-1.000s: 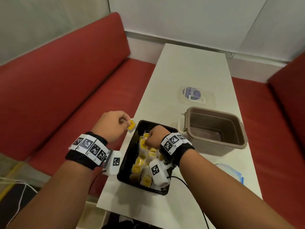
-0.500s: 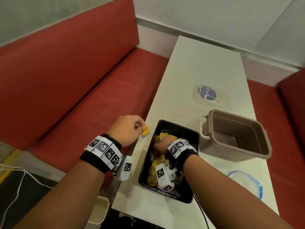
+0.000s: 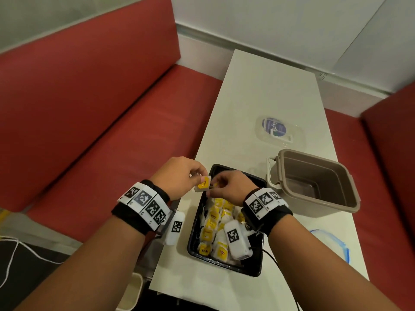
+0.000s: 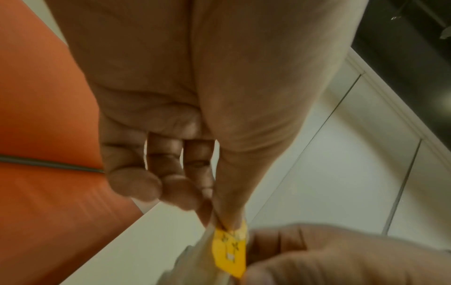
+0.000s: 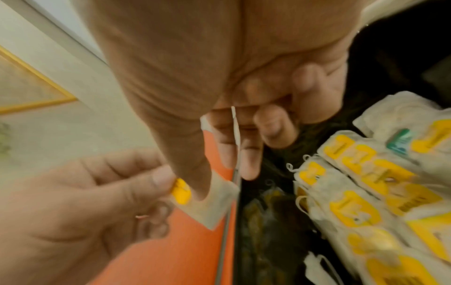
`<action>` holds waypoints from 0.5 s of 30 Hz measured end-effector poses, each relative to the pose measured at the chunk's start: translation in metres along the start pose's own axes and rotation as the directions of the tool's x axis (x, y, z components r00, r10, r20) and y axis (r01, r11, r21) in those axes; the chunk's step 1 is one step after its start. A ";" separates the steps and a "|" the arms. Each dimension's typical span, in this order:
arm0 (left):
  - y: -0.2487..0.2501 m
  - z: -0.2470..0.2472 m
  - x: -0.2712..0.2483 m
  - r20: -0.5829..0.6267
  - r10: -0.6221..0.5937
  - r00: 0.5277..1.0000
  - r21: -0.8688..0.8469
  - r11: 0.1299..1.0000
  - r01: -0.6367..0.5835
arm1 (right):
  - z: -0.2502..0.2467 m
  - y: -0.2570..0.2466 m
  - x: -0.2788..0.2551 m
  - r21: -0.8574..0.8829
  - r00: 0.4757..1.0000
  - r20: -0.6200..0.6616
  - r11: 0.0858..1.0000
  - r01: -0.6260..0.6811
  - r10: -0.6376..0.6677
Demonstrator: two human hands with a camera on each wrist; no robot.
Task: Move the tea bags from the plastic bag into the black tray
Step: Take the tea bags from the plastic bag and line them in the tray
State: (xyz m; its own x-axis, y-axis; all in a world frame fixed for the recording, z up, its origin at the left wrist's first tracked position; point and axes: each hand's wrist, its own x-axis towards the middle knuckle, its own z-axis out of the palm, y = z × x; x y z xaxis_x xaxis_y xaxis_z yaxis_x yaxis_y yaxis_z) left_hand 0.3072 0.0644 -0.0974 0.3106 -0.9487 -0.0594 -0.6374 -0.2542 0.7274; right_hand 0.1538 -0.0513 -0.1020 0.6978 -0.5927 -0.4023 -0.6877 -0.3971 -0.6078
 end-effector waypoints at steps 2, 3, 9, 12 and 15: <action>0.005 0.004 0.002 0.044 0.018 0.999 -0.035 0.999 -0.017 | -0.007 -0.005 -0.006 0.096 0.993 -0.059 0.989 0.112 -0.106; 0.007 0.006 0.003 0.047 0.013 0.999 -0.070 0.998 -0.010 | -0.010 -0.007 -0.008 0.076 0.989 -0.080 0.988 0.132 -0.126; 0.005 0.016 0.003 0.028 -0.037 0.999 -0.103 0.994 0.040 | -0.011 -0.006 -0.015 -0.067 0.998 -0.017 0.996 0.061 -0.062; -0.003 0.018 0.000 0.023 -0.076 0.997 -0.034 0.996 0.077 | 0.006 -0.006 -0.016 -0.171 0.980 0.193 0.985 -0.004 0.037; -0.009 0.019 -0.003 0.037 -0.109 0.993 -0.015 0.994 0.110 | 0.026 -0.010 -0.014 -0.335 0.941 0.316 0.942 -0.007 0.119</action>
State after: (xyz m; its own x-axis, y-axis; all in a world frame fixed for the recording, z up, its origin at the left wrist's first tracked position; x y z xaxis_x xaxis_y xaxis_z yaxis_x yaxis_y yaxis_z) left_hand 0.2986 0.0665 -0.1166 0.3520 -0.9216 -0.1637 -0.5890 -0.3540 0.7265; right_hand 0.1557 -0.0207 -0.1080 0.6382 -0.3840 -0.6673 -0.7199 -0.6048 -0.3405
